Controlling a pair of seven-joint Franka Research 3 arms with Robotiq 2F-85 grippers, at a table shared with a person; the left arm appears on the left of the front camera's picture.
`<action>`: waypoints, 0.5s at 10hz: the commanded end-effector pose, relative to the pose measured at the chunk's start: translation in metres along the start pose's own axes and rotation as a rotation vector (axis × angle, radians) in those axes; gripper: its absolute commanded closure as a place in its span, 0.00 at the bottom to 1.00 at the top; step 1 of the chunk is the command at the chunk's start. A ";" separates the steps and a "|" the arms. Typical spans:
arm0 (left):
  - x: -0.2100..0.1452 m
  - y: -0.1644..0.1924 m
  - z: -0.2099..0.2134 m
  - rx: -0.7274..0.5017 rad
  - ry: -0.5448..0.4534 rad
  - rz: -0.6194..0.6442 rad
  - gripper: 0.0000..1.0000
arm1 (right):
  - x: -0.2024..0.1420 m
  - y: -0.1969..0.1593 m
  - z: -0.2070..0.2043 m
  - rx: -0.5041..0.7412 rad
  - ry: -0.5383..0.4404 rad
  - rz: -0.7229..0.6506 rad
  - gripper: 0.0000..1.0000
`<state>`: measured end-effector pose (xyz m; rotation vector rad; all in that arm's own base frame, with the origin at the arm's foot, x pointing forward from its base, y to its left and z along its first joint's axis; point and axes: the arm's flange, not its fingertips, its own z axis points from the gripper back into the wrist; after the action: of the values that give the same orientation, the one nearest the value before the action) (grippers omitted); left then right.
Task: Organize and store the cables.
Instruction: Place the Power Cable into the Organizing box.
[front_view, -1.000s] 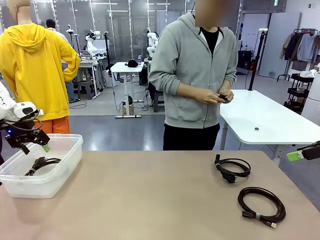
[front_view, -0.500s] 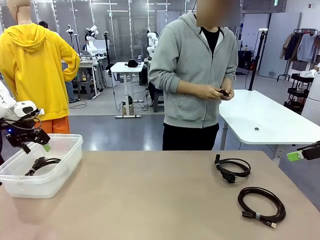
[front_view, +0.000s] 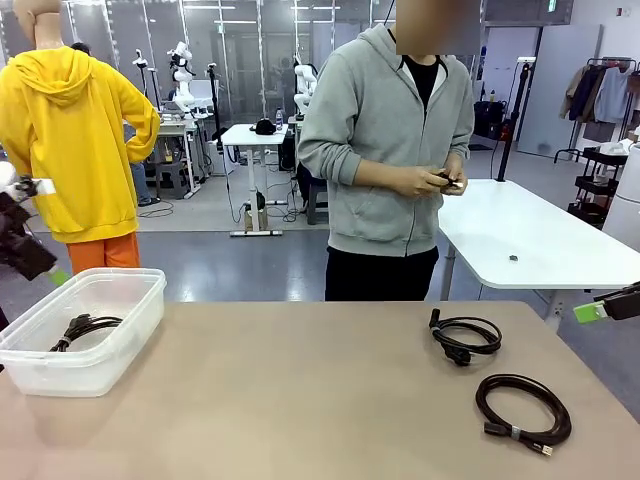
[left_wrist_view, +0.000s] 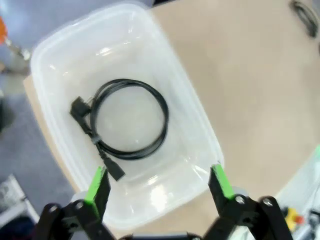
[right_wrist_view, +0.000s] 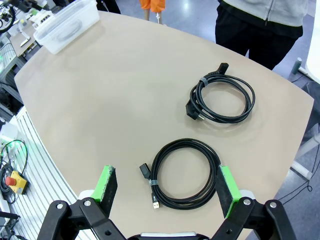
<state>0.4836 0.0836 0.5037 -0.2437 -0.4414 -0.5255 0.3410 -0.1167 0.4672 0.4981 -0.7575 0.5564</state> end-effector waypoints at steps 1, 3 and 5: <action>-0.050 -0.041 0.028 -0.078 -0.151 -0.139 0.00 | 0.000 -0.002 0.000 0.010 -0.013 0.017 0.00; -0.089 -0.066 0.049 -0.050 -0.181 -0.219 0.00 | 0.000 -0.002 0.000 0.010 -0.013 0.017 0.00; -0.102 -0.072 0.051 -0.090 -0.195 -0.286 0.00 | 0.000 -0.002 0.000 0.010 -0.013 0.017 0.00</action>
<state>0.3497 0.0811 0.5122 -0.3062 -0.6515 -0.7632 0.3409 -0.1167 0.4672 0.4981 -0.7578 0.5564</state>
